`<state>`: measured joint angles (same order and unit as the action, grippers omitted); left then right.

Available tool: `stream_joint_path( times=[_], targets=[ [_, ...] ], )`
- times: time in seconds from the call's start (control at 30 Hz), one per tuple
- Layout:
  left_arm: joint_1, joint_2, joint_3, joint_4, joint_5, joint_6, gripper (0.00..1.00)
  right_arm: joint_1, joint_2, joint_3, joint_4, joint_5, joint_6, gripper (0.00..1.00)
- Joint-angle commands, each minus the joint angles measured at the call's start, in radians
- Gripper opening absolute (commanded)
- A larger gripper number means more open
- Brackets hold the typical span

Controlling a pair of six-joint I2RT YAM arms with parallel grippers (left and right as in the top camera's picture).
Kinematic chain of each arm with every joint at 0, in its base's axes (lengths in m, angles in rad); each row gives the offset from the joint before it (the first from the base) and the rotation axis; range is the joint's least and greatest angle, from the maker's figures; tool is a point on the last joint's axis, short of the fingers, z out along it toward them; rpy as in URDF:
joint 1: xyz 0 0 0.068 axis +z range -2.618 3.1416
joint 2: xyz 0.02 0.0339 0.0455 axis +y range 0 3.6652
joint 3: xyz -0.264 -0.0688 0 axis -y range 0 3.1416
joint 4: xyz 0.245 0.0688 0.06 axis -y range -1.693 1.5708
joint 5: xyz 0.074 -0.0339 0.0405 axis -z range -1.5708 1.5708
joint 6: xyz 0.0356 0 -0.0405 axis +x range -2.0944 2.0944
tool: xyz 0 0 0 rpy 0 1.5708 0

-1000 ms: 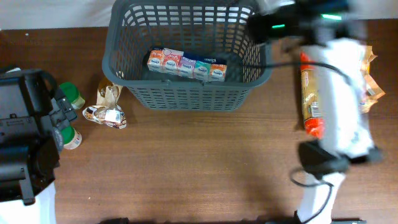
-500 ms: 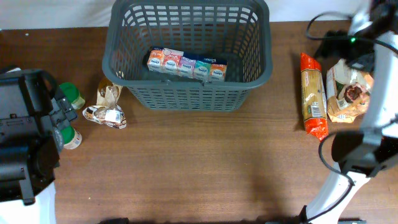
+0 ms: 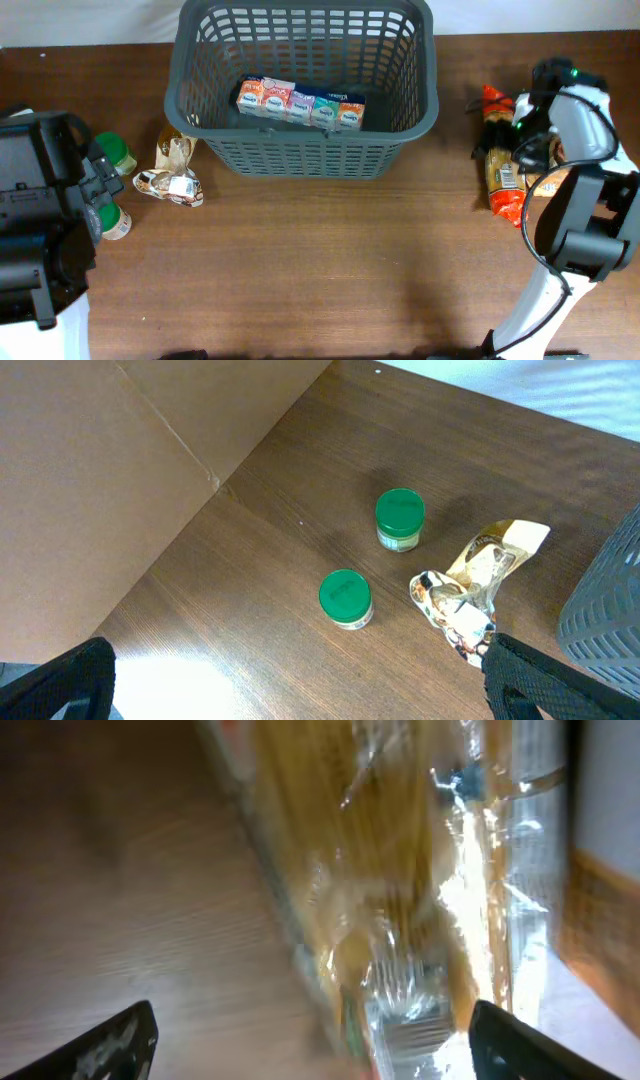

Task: Pack container
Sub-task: 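Grasp the orange-wrapped pasta pack with the right gripper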

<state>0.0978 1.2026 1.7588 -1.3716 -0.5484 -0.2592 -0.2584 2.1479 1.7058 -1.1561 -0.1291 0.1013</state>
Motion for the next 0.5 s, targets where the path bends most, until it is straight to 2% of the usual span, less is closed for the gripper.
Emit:
stream_joint_path(
  times=[0.0, 0.1, 0.13, 0.23, 0.33, 0.37, 0.4, 0.47],
  targets=[
    [0.005, 0.000, 0.002, -0.002, 0.010, -0.017, 0.99, -0.005, -0.009, -0.111, 0.073, 0.003, 0.004, 0.88],
    [0.005, 0.000, 0.002, -0.002, 0.010, -0.017, 0.99, -0.005, -0.009, -0.184, 0.149, 0.006, 0.005, 0.84],
    [0.005, 0.000, 0.002, -0.002, 0.010, -0.017, 0.99, -0.005, -0.009, -0.204, 0.169, 0.006, 0.005, 0.79],
    [0.005, 0.000, 0.002, -0.003, 0.010, -0.017, 0.99, -0.005, -0.009, -0.257, 0.219, 0.006, 0.004, 0.56],
    [0.005, 0.000, 0.002, -0.005, 0.010, -0.017, 0.99, -0.005, -0.009, -0.275, 0.231, 0.006, 0.004, 0.18],
    [0.005, 0.000, 0.002, -0.005, 0.010, -0.017, 0.99, -0.005, -0.009, -0.276, 0.230, 0.006, 0.005, 0.12],
    [0.005, 0.000, 0.002, -0.005, 0.010, -0.017, 0.99, -0.005, -0.009, -0.276, 0.230, 0.007, 0.004, 0.11],
    [0.005, 0.000, 0.002, -0.006, 0.010, -0.017, 0.99, -0.005, -0.009, -0.276, 0.228, 0.006, 0.004, 0.04]
  ],
)
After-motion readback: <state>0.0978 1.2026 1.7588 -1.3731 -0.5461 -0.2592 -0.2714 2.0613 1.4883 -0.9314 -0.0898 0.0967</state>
